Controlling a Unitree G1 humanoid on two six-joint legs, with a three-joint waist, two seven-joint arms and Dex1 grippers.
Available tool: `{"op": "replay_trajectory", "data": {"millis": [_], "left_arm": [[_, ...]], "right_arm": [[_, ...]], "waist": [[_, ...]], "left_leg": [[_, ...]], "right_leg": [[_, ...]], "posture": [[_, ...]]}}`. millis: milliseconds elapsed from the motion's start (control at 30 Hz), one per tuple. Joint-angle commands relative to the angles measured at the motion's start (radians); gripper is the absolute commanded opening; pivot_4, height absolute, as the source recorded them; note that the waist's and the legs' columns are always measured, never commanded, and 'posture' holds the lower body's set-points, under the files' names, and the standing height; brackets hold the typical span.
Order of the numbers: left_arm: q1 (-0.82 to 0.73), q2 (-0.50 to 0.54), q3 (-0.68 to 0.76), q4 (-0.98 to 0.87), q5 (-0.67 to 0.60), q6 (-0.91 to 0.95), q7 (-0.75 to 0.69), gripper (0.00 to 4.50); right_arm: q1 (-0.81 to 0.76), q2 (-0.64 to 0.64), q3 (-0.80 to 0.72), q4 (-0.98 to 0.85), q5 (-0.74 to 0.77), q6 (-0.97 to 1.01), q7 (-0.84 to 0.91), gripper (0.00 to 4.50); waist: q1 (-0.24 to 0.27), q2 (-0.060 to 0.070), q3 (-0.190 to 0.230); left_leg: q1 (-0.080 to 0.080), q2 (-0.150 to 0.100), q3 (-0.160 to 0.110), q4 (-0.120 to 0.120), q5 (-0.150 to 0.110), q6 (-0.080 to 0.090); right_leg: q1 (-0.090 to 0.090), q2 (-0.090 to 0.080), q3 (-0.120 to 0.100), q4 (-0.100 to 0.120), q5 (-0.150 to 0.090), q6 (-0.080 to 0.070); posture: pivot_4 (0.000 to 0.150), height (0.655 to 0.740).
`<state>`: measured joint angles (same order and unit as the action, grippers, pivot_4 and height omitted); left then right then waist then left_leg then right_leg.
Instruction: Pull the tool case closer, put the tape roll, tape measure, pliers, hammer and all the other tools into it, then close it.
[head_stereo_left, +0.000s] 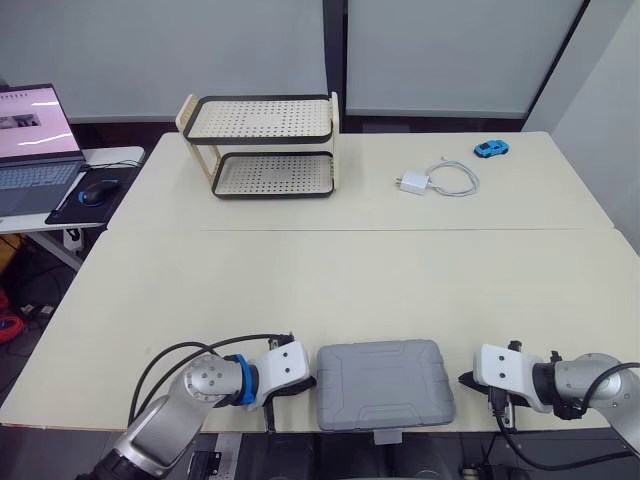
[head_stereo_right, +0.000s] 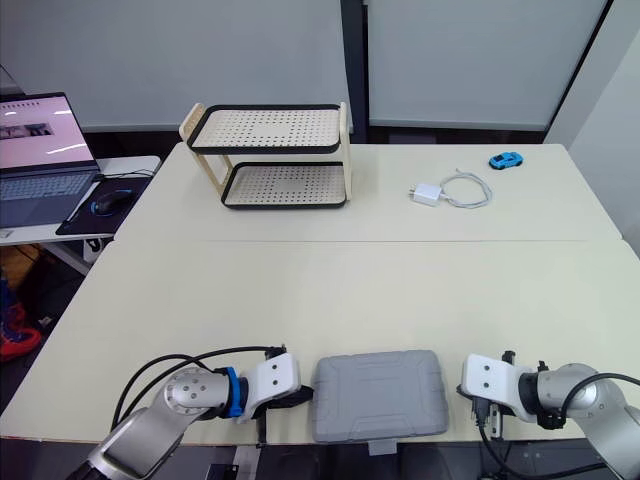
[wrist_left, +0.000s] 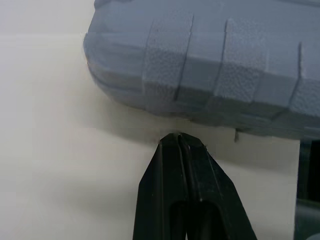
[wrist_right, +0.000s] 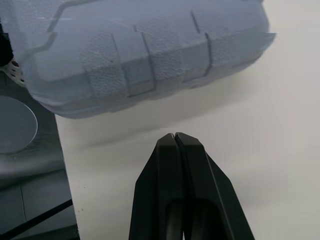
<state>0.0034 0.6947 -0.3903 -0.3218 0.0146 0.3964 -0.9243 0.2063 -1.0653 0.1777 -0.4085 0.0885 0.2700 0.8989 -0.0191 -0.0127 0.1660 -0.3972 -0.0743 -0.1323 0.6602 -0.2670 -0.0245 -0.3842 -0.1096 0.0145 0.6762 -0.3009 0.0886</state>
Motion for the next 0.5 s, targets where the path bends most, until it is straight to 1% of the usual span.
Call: {"op": "replay_trajectory", "data": {"millis": [33,300,500], "left_arm": [[-0.036,-0.035,-0.032,0.009,0.021,0.016,0.017,0.0],[-0.087,-0.075,-0.054,0.041,0.035,0.016,0.014,0.0],[-0.083,-0.058,-0.047,0.032,0.033,0.029,-0.005,0.0]], "right_arm": [[-0.009,0.024,0.004,-0.029,-0.02,0.007,0.007,0.04],[-0.015,0.078,0.011,-0.069,-0.027,0.064,0.017,0.04],[-0.017,0.081,0.008,-0.051,-0.049,0.06,0.018,0.04]], "waist": [[0.003,0.0,0.0],[0.02,0.0,0.0],[0.019,0.0,0.0]], "left_leg": [[0.0,0.0,0.0,0.0,0.0,0.0],[0.001,-0.001,0.0,0.001,0.0,0.0],[0.002,-0.001,0.0,0.001,0.0,0.0]], "right_leg": [[0.0,0.0,0.0,0.0,0.0,0.0],[0.002,-0.001,0.0,0.0,0.0,0.0],[0.003,-0.001,0.0,0.0,0.0,0.0]], "posture": [[0.15,0.74],[0.15,0.74],[0.15,0.74]]}}
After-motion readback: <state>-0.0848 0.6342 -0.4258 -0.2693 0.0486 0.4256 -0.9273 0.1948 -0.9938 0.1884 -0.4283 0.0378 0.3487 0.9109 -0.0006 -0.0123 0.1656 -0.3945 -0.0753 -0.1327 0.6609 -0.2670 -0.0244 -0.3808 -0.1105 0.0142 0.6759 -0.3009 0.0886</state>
